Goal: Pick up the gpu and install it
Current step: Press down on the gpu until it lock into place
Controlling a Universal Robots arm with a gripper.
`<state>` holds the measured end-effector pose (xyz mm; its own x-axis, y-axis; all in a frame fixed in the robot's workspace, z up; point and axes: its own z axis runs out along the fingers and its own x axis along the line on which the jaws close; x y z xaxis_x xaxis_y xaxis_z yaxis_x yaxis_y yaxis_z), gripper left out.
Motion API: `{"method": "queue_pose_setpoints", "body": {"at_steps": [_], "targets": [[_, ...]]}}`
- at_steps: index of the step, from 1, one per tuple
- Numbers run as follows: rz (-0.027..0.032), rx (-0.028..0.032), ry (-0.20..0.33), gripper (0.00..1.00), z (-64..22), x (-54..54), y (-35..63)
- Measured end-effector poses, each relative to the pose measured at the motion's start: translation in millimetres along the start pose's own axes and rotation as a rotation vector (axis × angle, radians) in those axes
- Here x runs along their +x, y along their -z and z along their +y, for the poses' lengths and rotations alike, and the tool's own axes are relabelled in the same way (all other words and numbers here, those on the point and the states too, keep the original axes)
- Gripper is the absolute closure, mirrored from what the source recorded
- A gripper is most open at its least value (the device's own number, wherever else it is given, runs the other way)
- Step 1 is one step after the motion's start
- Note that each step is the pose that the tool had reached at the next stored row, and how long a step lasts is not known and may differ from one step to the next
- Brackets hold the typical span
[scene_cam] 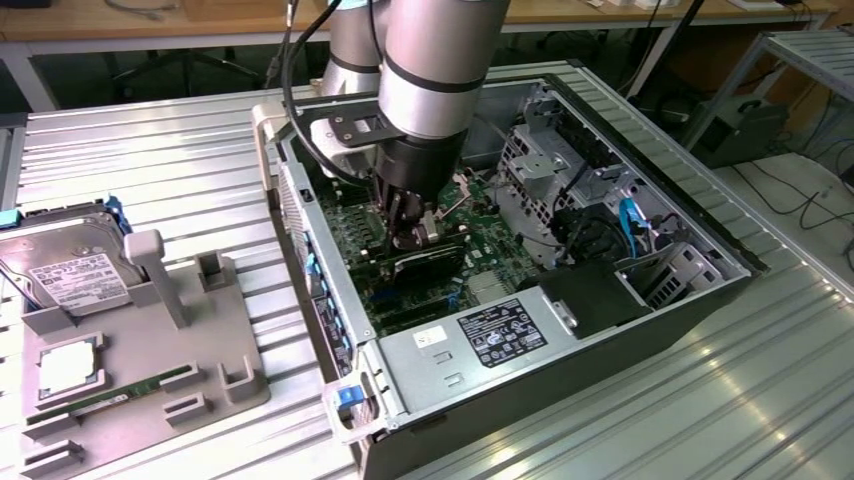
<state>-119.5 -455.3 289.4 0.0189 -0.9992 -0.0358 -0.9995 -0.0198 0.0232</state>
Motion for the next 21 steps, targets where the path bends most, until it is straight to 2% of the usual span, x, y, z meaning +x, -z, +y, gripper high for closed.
{"method": "queue_pose_setpoints", "body": {"at_steps": [6,10,12,14,15,16,17,21], "targets": [[0.0002,0.0000,0.000,0.89,0.9,0.0,0.9],[0.0000,-0.0010,0.000,0.89,11.6,-0.3,0.7],[-0.0005,-0.0337,-0.001,0.89,11.7,-0.3,0.8],[-0.0023,-0.1062,-0.004,0.89,11.7,-0.3,0.6],[-0.0023,-0.1262,-0.004,0.89,11.7,-0.2,0.6],[-0.0028,-0.1552,-0.005,0.89,11.6,-0.2,0.7],[-0.0033,-0.1793,-0.006,0.89,11.3,-0.2,0.7],[-0.0046,-0.2549,-0.009,0.89,9.0,-0.2,0.7]]}}
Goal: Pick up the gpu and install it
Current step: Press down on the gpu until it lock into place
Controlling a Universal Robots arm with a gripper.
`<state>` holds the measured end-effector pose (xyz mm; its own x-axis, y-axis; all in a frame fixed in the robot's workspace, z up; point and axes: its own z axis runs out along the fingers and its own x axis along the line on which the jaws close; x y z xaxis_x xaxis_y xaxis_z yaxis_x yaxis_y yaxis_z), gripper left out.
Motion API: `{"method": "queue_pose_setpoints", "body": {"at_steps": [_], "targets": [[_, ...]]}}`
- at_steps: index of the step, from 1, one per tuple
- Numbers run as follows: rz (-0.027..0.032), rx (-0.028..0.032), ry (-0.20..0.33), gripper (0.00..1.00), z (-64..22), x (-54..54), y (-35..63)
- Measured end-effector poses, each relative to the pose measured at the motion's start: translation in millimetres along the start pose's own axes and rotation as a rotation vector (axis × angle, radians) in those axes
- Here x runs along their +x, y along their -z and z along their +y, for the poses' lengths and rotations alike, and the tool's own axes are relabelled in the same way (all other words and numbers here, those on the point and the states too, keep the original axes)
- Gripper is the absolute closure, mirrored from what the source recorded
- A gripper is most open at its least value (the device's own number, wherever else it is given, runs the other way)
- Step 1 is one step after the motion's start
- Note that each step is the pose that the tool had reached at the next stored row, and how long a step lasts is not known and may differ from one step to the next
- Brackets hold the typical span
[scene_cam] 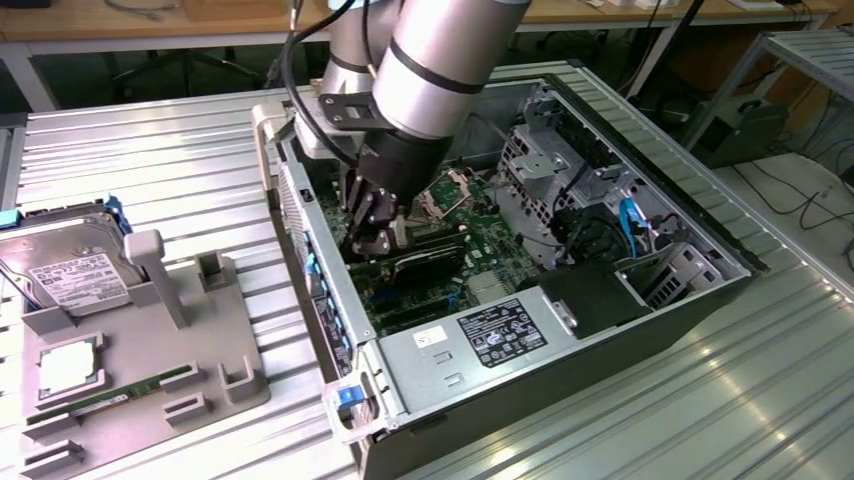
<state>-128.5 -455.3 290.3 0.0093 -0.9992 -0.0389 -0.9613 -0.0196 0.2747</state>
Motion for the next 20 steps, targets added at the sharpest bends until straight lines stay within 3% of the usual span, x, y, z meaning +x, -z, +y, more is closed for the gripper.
{"method": "queue_pose_setpoints", "body": {"at_steps": [1,4,6,7,8,10,12,13,14,16,17,18,20], "targets": [[-0.0002,-0.0122,0.000,0.89,-0.1,0.0,-0.2],[-0.0003,-0.0159,-0.001,0.89,0.8,0.1,-0.8],[0.0001,-0.0232,-0.001,0.89,1.9,0.1,-2.8],[0.0001,-0.0198,-0.001,0.89,1.9,0.0,-3.7],[-0.0003,-0.0109,0.000,0.89,1.6,-0.3,-4.2],[0.0016,0.0136,0.005,0.89,0.9,-1.0,-4.3],[0.0032,0.0432,0.009,0.89,0.8,-1.9,-4.4],[0.0039,0.0547,0.011,0.89,0.7,-2.3,-4.4],[0.0049,0.0737,0.015,0.89,0.5,-2.9,-4.4],[0.0067,0.0982,0.019,0.89,0.3,-3.6,-4.4],[0.0075,0.1142,0.021,0.89,0.2,-3.9,-4.4],[0.0081,0.1274,0.023,0.89,-0.1,-4.0,-4.4],[0.0095,0.1482,0.025,0.89,-0.6,-4.0,-4.6]]}}
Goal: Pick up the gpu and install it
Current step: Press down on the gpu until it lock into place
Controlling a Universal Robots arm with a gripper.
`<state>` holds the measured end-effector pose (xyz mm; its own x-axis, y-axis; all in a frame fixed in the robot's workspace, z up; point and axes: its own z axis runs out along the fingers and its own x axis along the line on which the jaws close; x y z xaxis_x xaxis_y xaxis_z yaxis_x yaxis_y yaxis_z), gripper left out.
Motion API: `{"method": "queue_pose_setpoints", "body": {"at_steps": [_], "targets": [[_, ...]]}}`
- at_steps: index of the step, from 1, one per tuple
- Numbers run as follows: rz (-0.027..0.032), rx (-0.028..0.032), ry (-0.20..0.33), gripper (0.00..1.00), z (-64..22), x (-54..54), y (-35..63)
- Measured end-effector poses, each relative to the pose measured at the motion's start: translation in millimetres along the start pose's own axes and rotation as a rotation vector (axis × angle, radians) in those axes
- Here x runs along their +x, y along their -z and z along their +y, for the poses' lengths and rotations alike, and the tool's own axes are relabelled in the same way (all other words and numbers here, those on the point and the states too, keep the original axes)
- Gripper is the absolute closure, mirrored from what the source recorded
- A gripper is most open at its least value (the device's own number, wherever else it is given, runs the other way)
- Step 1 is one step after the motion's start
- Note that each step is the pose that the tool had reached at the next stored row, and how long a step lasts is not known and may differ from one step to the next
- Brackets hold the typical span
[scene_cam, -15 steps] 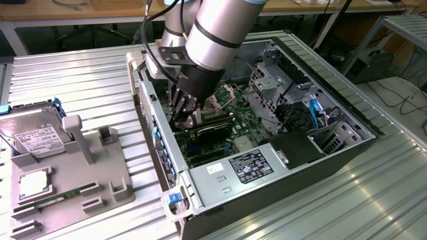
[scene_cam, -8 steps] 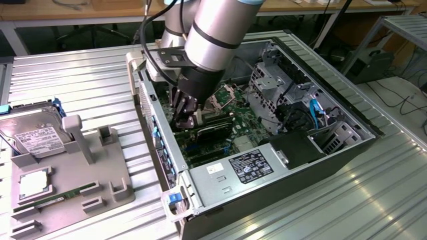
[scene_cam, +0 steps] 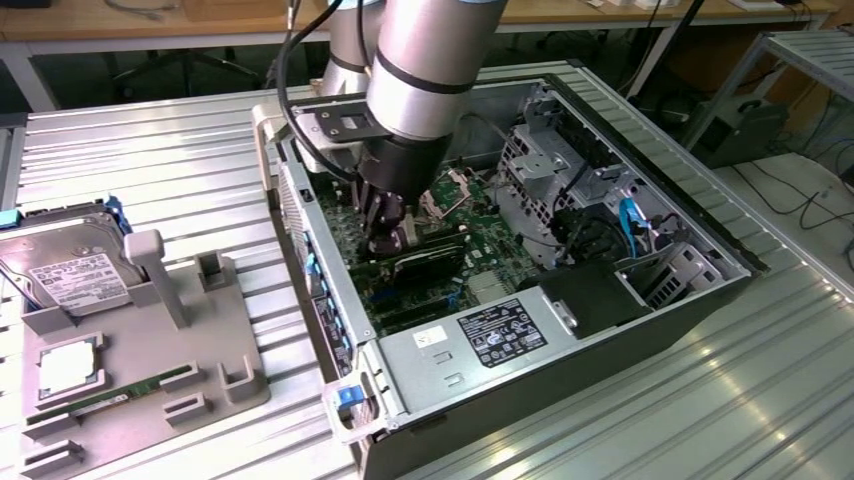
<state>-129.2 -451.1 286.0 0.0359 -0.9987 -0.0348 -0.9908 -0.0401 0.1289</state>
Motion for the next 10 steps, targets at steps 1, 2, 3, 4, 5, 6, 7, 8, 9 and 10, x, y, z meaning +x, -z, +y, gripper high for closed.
{"method": "queue_pose_setpoints", "body": {"at_steps": [1,2,3,4,5,6,7,8,9,10], "targets": [[0.0012,0.0071,0.000,0.89,-0.2,0.0,-0.3],[0.0025,0.0130,0.000,0.89,-0.8,0.0,-0.6],[0.0043,0.0187,0.000,0.89,-1.7,0.1,-0.9],[0.0046,0.0212,0.000,0.89,-2.0,0.1,-1.3],[0.0048,0.0253,0.000,0.89,-2.3,0.1,-1.9],[0.0050,0.0279,0.000,0.89,-2.4,0.2,-2.3],[0.0050,0.0296,0.001,0.89,-2.5,0.2,-2.8],[0.0048,0.0302,0.001,0.89,-2.6,0.2,-3.3],[0.0048,0.0305,0.001,0.89,-2.6,0.2,-4.0],[0.0049,0.0308,0.000,0.89,-2.7,0.3,-4.5]]}}
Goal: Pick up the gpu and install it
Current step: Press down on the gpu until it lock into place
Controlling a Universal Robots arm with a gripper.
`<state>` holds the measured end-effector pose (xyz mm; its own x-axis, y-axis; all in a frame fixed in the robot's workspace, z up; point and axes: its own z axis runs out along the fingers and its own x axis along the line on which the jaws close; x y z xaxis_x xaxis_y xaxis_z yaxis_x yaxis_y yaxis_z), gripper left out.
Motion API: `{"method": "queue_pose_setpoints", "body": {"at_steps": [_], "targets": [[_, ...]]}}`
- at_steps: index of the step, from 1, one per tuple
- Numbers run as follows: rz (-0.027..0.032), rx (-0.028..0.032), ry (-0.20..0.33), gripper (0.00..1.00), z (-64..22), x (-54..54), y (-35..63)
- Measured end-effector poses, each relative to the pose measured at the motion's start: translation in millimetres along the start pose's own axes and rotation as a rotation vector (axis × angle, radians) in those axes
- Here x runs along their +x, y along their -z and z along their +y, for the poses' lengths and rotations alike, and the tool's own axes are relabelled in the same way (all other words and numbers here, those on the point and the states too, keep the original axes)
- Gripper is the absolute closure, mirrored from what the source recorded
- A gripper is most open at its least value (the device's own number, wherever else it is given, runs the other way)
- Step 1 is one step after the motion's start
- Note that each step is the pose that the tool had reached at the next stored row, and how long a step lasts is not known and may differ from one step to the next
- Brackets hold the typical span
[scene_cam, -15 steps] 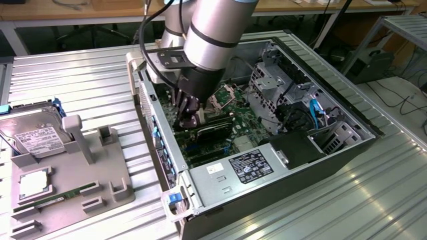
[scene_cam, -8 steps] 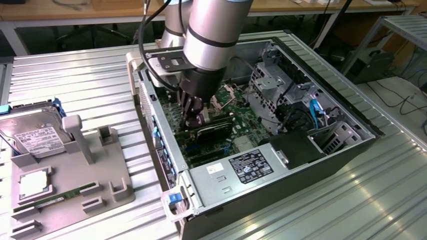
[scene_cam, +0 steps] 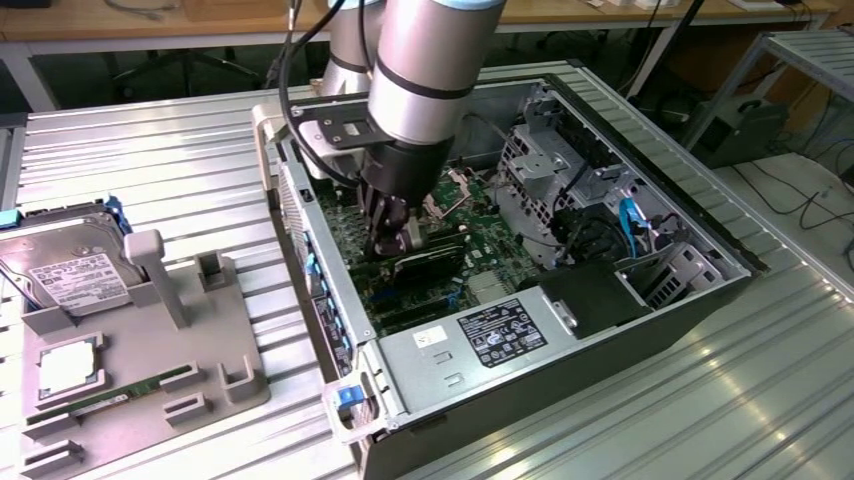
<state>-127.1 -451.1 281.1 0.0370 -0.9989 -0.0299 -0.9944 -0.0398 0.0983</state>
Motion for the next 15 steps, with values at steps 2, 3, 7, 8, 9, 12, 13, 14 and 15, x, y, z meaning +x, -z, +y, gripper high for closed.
{"method": "queue_pose_setpoints", "body": {"at_steps": [2,3,7,8,9,12,13,14,15], "targets": [[0.0000,0.0002,0.000,0.89,-0.1,0.0,-1.1],[0.0000,0.0003,0.000,0.89,-0.1,0.1,-1.8],[0.0000,0.0002,0.000,0.89,-0.2,0.1,-4.1],[-0.0001,0.0003,0.000,0.89,-0.1,0.1,-5.1],[0.0003,0.0001,0.000,0.89,0.2,0.2,-5.6],[0.0000,0.0002,0.000,0.89,0.5,0.2,-6.1],[0.0000,0.0002,0.000,0.89,0.5,0.1,-6.1],[0.0001,0.0002,0.000,0.89,0.5,0.1,-6.1],[0.0001,0.0002,0.000,0.89,0.6,0.1,-6.1]]}}
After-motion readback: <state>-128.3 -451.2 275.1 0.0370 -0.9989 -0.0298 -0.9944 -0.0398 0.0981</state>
